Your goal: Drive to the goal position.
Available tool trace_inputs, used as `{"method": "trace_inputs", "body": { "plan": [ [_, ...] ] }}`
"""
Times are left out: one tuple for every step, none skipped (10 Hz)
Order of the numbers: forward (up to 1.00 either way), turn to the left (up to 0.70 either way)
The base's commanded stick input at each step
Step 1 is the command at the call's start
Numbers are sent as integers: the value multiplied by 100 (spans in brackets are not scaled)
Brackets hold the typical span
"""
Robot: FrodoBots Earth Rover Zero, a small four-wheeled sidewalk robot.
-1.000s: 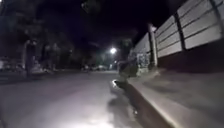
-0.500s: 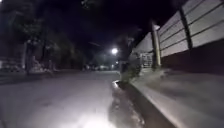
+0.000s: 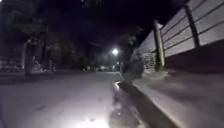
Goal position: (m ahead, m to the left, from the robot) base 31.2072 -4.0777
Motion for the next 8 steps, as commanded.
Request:
{"method": "trace_inputs", "body": {
  "plan": [
    [49, 4],
    [49, 4],
    [49, 4],
    [49, 4],
    [49, 3],
    [49, -3],
    [49, -49],
    [49, -46]
  ]
}}
